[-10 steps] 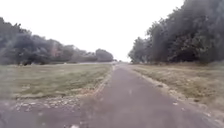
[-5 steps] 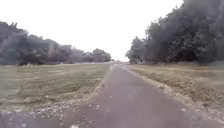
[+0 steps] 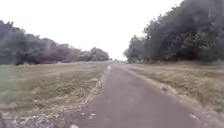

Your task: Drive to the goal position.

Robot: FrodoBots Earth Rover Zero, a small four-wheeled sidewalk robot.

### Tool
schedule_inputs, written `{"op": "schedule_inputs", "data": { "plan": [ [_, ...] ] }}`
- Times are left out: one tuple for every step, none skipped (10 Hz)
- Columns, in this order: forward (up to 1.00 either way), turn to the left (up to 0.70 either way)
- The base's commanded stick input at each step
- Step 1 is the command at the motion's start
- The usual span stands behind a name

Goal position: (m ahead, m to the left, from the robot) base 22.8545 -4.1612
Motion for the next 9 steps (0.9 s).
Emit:
{"op": "schedule_inputs", "data": {
  "plan": [
    [0.60,-0.12],
    [0.60,-0.14],
    [0.60,-0.12],
    [0.60,-0.09],
    [0.60,-0.01],
    [0.60,0.01],
    [0.60,0.01],
    [0.60,0.01],
    [0.60,0.01]
  ]
}}
